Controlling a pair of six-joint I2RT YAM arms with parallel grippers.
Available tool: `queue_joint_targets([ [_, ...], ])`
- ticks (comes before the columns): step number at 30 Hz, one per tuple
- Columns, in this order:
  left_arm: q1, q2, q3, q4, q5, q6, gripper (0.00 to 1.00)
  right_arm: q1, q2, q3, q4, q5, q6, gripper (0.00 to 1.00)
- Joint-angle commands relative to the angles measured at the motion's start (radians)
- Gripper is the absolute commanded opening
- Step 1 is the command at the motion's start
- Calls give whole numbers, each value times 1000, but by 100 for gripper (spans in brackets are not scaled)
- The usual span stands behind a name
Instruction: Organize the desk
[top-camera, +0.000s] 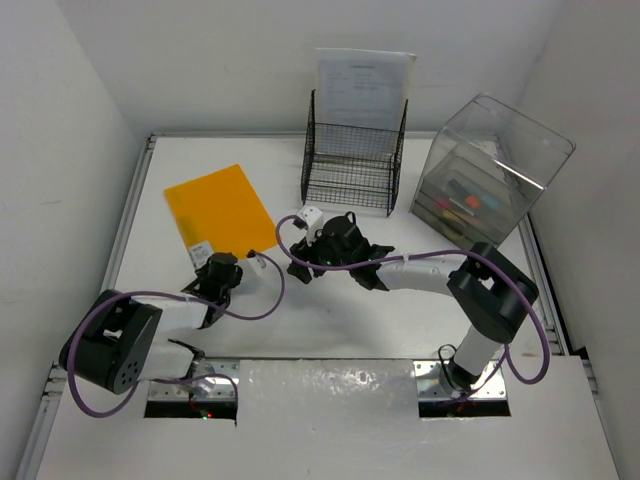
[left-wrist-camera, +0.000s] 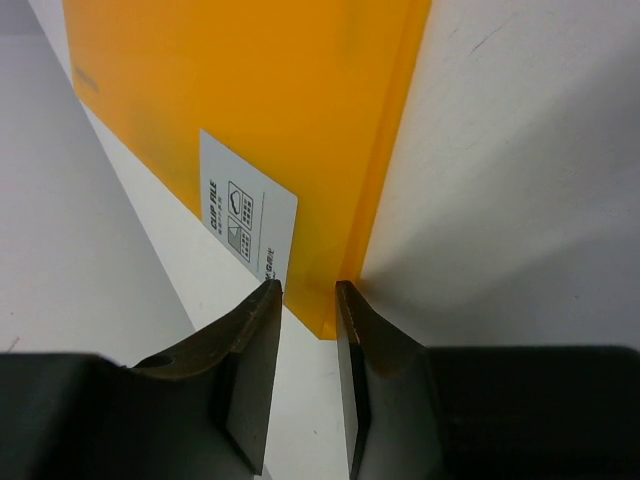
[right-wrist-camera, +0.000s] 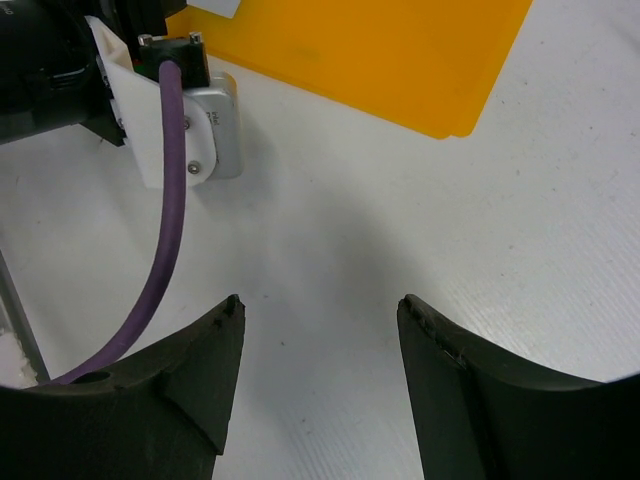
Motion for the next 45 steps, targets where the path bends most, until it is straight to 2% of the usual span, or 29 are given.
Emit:
queue_joint_targets([
  [1,-11,33,-13,120,-17,24,26,-1,-36,-8,44,-2,-11,62],
  [5,-11,82,-49,223,-49,76,26,-1,-47,-18,47,1,-16,62],
  [9,-11,137,-113,408,-63,143,26,-1,-42,-26,59,-4,-14,62],
  [14,-11,240,-121,545,-75,203,27,-1,-39,-28,61,-21,-16,62],
  [15,-11,275,-121,572,-72,206,25,0,-42,-28,61,-22,-16,62],
  [16,-11,291,-121,586,-72,210,19,-1,-44,-31,59,-24,-19,62],
  [17,-11,317,-124,609,-75,210,0,0,-45,-32,56,-19,-21,62],
  [19,-11,315,-124,619,-69,205,0,0,-51,-32,41,-15,-28,62],
  [22,-11,237,-119,527,-45,180,0,-1,-61,-34,19,-8,-36,63],
  [25,-11,76,-92,374,-2,141,0,-4,-85,-35,0,18,-39,63],
  [29,-9,-177,-18,87,52,87,0,-41,-99,-3,-25,1,7,65],
  [31,-9,-177,31,33,22,87,0,-56,-88,15,-31,-51,12,65],
  [33,-6,-180,5,54,9,125,0,-67,-71,41,-42,-68,12,65],
  [36,-6,-191,23,2,8,110,0,-82,-53,74,-53,-86,42,65],
  [41,-6,-215,97,-117,-25,118,0,-190,11,136,19,-205,288,65],
  [45,-6,-251,184,-246,-41,118,0,-210,48,178,53,-192,300,66],
])
